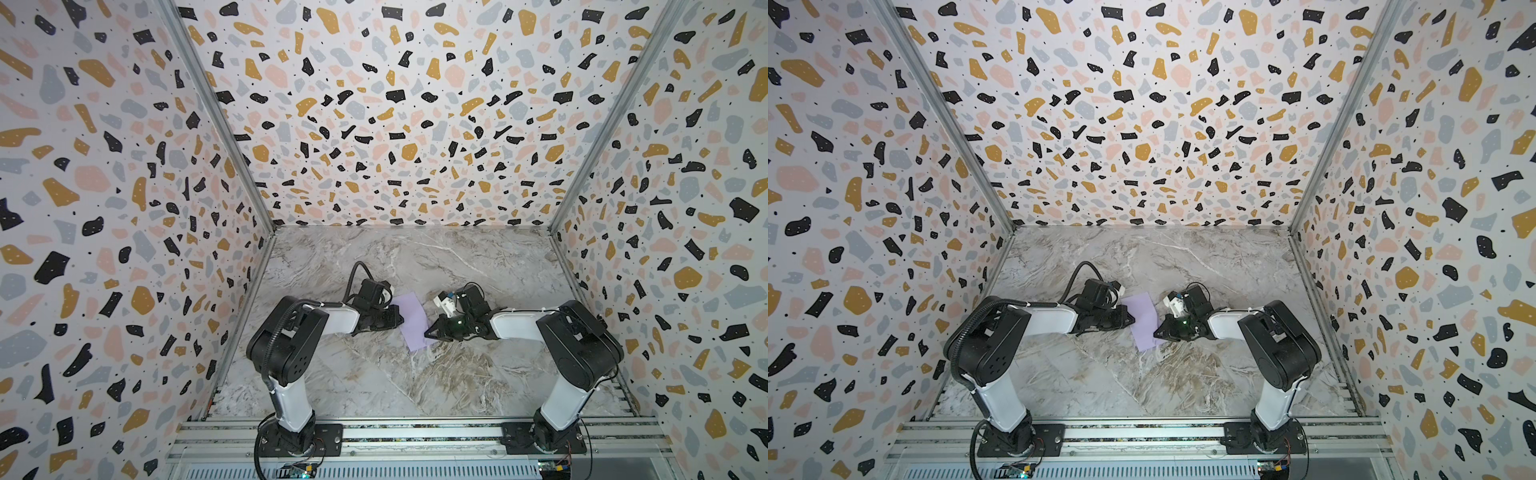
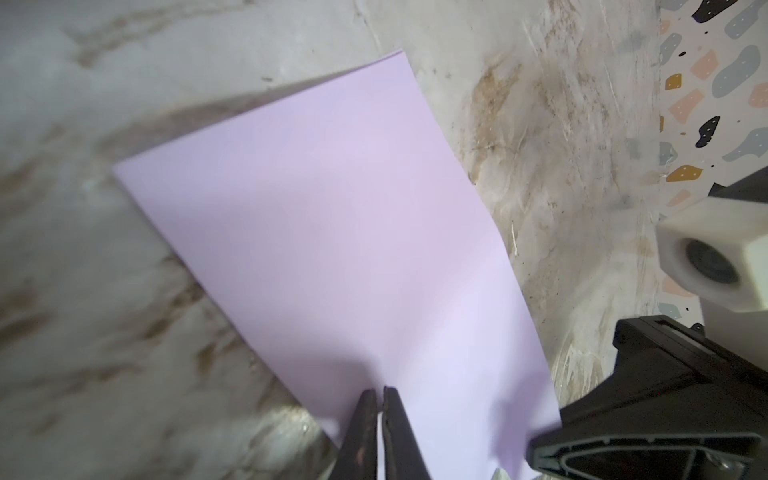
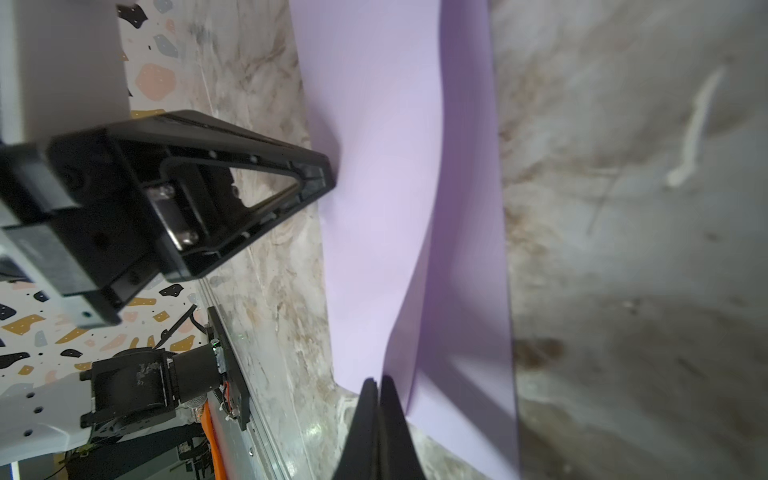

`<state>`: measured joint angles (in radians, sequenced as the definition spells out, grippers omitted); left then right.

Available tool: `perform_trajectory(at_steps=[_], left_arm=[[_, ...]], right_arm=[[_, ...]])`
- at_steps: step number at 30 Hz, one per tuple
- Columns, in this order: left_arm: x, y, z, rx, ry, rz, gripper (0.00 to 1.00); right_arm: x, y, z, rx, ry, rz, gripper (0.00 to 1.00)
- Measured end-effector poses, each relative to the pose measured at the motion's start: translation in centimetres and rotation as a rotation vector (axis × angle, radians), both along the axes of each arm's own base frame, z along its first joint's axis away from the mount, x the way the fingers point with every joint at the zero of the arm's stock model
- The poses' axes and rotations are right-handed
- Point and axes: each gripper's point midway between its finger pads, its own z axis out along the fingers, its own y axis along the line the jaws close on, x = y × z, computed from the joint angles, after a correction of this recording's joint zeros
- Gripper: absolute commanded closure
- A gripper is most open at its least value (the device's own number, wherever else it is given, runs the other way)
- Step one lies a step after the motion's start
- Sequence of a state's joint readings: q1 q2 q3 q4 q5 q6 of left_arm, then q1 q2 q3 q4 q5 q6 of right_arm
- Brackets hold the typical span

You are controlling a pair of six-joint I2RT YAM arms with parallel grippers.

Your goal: Fold a paper plane with a square sheet of paper (pick it up from the middle)

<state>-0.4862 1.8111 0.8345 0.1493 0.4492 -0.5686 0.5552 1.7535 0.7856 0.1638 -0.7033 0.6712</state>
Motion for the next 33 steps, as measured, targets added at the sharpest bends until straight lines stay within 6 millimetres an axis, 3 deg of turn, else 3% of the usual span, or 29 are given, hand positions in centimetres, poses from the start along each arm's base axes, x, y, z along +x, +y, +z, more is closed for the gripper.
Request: perform_trajectory(at_steps=[12,17,33], left_arm=[[0.1,-0.1,-0.1,0.011,-0.002,-0.007,0.9],[0.2,-0.1,0.0,0.011,-0.003,-0.007,0.91],[0.2,-0.1,-0.1,0.014,-0.004,-0.005,0.92]], right_arm=[[0.8,2.4,2.1,0.074,-0.028,0.033,1.0],[1.1,3.4,1.4,0.078,-0.017,0.038,1.0],[2.1,3.9,-0.1,0.058,0.001,-0.012,1.0]])
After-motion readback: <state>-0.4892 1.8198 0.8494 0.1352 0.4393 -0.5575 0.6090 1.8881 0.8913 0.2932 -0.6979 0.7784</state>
